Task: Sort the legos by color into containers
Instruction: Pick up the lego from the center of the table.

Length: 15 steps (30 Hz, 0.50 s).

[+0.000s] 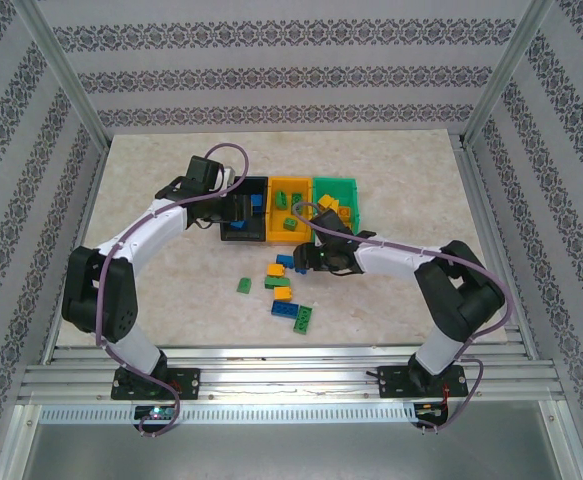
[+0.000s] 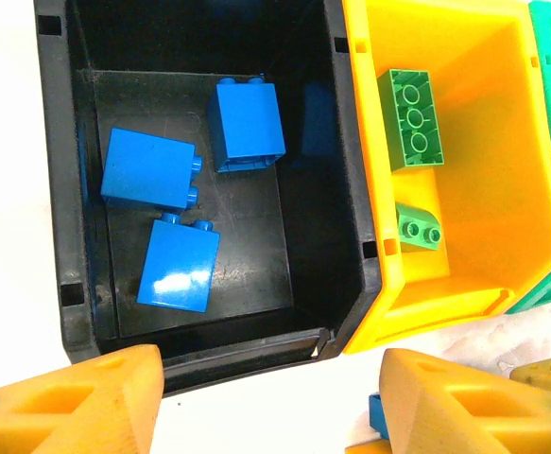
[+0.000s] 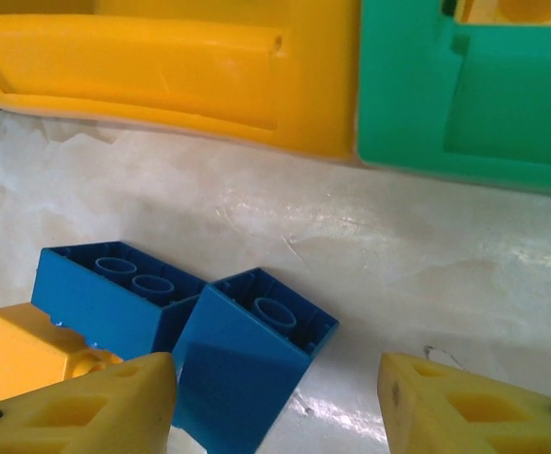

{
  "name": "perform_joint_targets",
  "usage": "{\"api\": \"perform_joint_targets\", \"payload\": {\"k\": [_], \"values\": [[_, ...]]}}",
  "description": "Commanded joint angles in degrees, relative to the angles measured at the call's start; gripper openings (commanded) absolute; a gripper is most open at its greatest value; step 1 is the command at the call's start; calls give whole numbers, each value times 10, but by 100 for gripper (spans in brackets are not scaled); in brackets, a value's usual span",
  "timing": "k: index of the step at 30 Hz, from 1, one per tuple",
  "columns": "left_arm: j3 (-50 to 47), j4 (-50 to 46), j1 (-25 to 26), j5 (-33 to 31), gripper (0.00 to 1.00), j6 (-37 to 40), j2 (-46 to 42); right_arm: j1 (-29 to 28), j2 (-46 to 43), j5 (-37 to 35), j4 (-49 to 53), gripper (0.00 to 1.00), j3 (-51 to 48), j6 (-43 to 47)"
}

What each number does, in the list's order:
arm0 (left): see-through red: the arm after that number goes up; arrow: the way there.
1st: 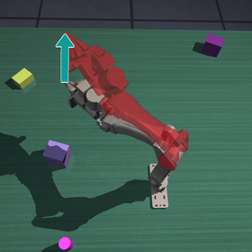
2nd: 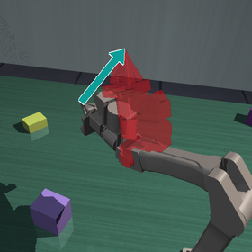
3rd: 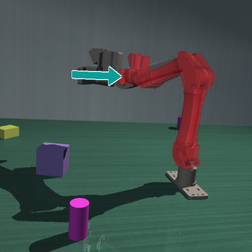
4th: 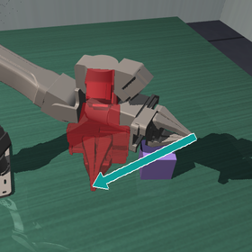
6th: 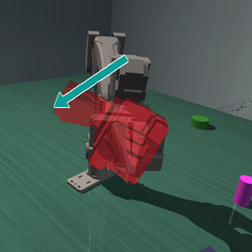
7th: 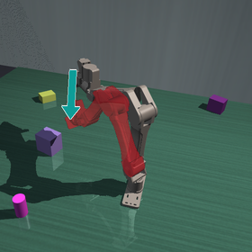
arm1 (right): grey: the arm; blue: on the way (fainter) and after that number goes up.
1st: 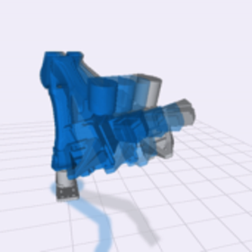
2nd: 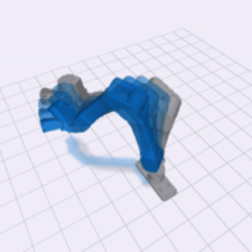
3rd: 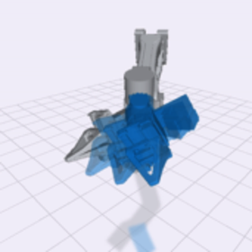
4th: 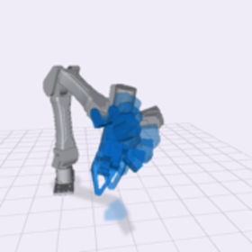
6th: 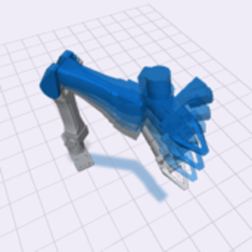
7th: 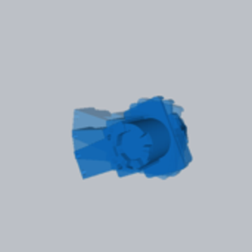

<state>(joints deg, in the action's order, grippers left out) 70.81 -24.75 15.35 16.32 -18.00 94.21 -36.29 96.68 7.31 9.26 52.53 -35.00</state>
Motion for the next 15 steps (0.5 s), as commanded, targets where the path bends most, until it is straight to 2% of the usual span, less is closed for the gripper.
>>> {"api": "perform_joint_targets", "payload": {"k": [1,15], "values": [[-7,18,-1,16,62,18,-13,-13,15,-10,9,59,31,-13],[-18,19,-1,30,62,29,-11,-21,25,-34,41,58,35,-15]]}}
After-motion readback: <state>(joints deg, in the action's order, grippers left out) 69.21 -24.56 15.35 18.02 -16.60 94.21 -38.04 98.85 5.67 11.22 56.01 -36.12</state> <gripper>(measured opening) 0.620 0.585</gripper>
